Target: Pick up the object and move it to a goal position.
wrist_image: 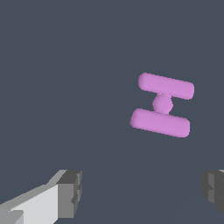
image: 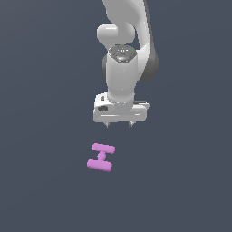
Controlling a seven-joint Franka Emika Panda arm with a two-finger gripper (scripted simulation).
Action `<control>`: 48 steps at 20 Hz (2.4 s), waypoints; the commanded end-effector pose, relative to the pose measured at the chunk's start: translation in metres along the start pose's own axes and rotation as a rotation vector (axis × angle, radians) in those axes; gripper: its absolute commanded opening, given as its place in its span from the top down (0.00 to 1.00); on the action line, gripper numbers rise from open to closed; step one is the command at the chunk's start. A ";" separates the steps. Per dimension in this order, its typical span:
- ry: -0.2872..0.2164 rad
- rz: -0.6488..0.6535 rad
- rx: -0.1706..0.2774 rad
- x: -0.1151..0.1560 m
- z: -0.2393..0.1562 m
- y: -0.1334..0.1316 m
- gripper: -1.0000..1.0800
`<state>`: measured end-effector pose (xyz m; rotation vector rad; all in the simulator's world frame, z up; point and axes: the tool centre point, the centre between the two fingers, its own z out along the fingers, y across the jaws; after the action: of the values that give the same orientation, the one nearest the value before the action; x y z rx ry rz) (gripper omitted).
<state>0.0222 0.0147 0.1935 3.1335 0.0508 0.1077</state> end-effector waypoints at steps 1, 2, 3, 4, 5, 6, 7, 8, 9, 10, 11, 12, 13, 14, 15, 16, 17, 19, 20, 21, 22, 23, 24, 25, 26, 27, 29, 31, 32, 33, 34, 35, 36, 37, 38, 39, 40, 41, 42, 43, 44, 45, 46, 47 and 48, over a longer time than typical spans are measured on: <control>0.000 0.000 0.000 0.000 0.000 0.000 0.04; 0.000 -0.001 0.000 0.000 0.000 -0.001 0.04; -0.001 -0.005 0.000 0.000 -0.001 -0.003 0.04; -0.001 -0.012 -0.001 0.000 -0.002 -0.007 0.04; -0.002 -0.021 -0.001 0.000 -0.003 -0.012 0.04; -0.004 -0.032 -0.002 -0.001 -0.004 -0.018 0.04; -0.005 -0.042 -0.002 -0.001 -0.006 -0.024 0.04; -0.006 -0.049 -0.003 -0.002 -0.007 -0.028 0.04; -0.006 -0.054 -0.003 -0.002 -0.008 -0.030 0.04; -0.006 -0.056 -0.003 -0.002 -0.008 -0.032 0.04; -0.006 -0.056 -0.003 -0.002 -0.008 -0.032 0.04; -0.006 -0.053 -0.003 -0.002 -0.007 -0.030 0.04; -0.006 -0.052 -0.003 -0.001 -0.007 -0.029 0.04; -0.007 -0.050 -0.003 -0.001 -0.006 -0.029 0.04; -0.007 -0.048 -0.003 0.000 -0.005 -0.028 0.04; -0.008 -0.044 -0.002 0.001 -0.004 -0.027 0.04; -0.009 -0.040 -0.002 0.003 -0.002 -0.025 0.04; -0.012 -0.029 -0.001 0.007 0.002 -0.021 0.04; -0.013 -0.023 0.000 0.009 0.005 -0.019 0.04; -0.015 -0.016 0.000 0.011 0.008 -0.016 0.04; -0.017 -0.008 0.001 0.014 0.011 -0.013 0.04; -0.019 0.001 0.002 0.017 0.015 -0.009 0.04; -0.021 0.010 0.002 0.020 0.019 -0.006 0.04; -0.023 0.020 0.003 0.023 0.023 -0.002 0.04; -0.026 0.031 0.003 0.026 0.028 0.003 0.04; -0.028 0.043 0.004 0.029 0.034 0.008 0.04; -0.034 0.068 0.005 0.036 0.046 0.018 0.04; -0.041 0.096 0.005 0.043 0.060 0.031 0.04; -0.044 0.109 0.005 0.047 0.067 0.037 0.04; -0.047 0.122 0.005 0.049 0.073 0.042 0.04; -0.049 0.134 0.004 0.052 0.079 0.048 0.04; -0.052 0.144 0.004 0.054 0.085 0.053 0.04; -0.054 0.154 0.004 0.056 0.091 0.057 0.04; -0.057 0.164 0.003 0.057 0.096 0.062 0.04; -0.059 0.172 0.003 0.059 0.101 0.066 0.04; -0.060 0.180 0.002 0.060 0.105 0.069 0.04; -0.062 0.187 0.002 0.061 0.109 0.073 0.04; -0.064 0.193 0.001 0.062 0.113 0.076 0.04; -0.065 0.198 0.001 0.063 0.116 0.078 0.04; -0.066 0.203 0.001 0.063 0.119 0.080 0.04; -0.067 0.207 0.000 0.064 0.121 0.082 0.04; -0.068 0.210 0.000 0.064 0.123 0.084 0.04; -0.068 0.212 0.000 0.064 0.125 0.085 0.04; -0.069 0.214 0.000 0.065 0.126 0.086 0.04; -0.069 0.215 0.000 0.065 0.126 0.086 0.04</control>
<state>0.0971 -0.0691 0.0738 3.1288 -0.2825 -0.0003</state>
